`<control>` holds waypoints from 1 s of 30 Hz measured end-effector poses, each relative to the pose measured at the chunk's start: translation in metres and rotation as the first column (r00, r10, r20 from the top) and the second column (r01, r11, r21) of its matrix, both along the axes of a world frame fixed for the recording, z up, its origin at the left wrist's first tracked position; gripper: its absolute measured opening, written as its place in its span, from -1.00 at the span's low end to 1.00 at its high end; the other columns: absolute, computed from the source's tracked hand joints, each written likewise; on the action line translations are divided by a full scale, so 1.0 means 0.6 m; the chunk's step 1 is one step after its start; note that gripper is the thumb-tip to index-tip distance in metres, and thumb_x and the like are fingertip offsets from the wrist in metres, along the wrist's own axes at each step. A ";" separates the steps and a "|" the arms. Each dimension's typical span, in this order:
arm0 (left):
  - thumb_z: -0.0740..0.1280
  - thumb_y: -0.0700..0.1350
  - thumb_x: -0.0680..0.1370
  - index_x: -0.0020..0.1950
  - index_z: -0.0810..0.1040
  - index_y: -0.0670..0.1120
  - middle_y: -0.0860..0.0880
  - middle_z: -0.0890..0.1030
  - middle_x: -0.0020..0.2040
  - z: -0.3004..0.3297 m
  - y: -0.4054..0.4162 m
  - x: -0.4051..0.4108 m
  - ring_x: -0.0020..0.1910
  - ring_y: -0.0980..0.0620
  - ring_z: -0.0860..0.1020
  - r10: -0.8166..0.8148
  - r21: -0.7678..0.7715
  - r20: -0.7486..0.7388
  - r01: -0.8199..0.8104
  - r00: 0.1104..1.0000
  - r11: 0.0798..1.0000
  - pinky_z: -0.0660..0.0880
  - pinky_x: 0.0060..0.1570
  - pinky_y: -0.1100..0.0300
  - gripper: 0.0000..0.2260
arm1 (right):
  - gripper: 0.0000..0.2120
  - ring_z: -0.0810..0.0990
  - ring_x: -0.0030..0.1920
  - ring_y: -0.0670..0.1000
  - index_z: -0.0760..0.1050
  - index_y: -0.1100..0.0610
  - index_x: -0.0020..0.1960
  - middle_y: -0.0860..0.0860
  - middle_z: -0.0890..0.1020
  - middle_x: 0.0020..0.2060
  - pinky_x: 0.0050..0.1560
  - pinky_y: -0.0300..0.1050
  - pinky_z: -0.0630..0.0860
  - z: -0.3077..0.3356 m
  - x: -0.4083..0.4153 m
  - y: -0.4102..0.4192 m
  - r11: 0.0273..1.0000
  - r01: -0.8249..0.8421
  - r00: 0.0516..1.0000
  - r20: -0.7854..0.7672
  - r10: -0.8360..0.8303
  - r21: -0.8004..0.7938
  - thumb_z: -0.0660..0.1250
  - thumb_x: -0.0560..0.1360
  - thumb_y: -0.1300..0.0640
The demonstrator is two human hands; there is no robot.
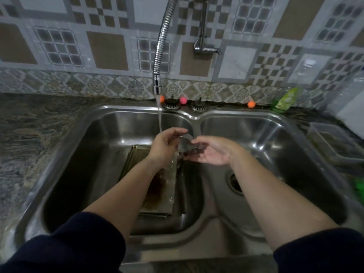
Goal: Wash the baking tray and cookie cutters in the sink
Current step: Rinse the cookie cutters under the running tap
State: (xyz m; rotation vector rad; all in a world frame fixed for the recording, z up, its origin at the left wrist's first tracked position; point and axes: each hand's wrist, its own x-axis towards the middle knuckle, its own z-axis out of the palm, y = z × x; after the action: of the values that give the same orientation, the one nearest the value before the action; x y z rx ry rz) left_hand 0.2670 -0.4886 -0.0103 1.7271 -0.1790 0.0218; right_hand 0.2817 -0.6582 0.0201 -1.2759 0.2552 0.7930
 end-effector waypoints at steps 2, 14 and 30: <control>0.21 -0.48 0.52 0.32 0.47 -0.21 -0.04 0.56 0.19 0.010 -0.032 0.001 0.19 0.12 0.52 -0.053 0.041 0.029 0.052 0.998 0.998 0.45 0.23 0.32 -0.60 | -0.88 0.56 0.10 0.13 0.52 0.25 0.03 0.19 0.59 0.00 0.30 -0.01 0.43 0.004 -0.007 -0.034 0.999 -0.034 0.996 0.077 0.035 -0.010 0.26 0.52 0.33; 0.02 0.28 0.58 0.55 -0.23 -0.14 -0.05 -0.32 0.55 -0.065 -0.189 -0.016 0.52 0.01 -0.32 -0.018 0.916 -0.194 0.188 0.981 0.353 -0.15 0.48 -0.20 -0.24 | -0.72 0.56 -0.03 -0.02 0.51 0.16 0.05 0.01 0.59 -0.08 -0.01 -0.21 0.49 -0.050 -0.069 -0.304 0.518 0.267 0.947 0.322 0.016 -0.812 0.49 0.39 0.23; 0.11 0.27 0.55 0.57 -0.19 -0.10 -0.01 -0.28 0.56 -0.084 -0.193 -0.018 0.52 0.02 -0.30 0.018 0.940 -0.043 0.035 0.999 0.340 -0.11 0.47 -0.23 -0.21 | -0.24 0.44 0.27 0.21 0.22 0.13 0.39 0.17 0.44 0.29 0.17 0.15 0.49 -0.180 -0.069 -0.414 0.139 0.079 0.996 0.085 0.038 -0.987 0.55 0.33 0.06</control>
State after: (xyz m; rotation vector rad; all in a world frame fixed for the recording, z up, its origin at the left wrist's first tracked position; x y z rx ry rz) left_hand 0.2563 -0.6042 -0.0606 2.9420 -0.1755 -0.1720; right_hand 0.2403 -0.9068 -0.0882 -2.6179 0.8453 0.4504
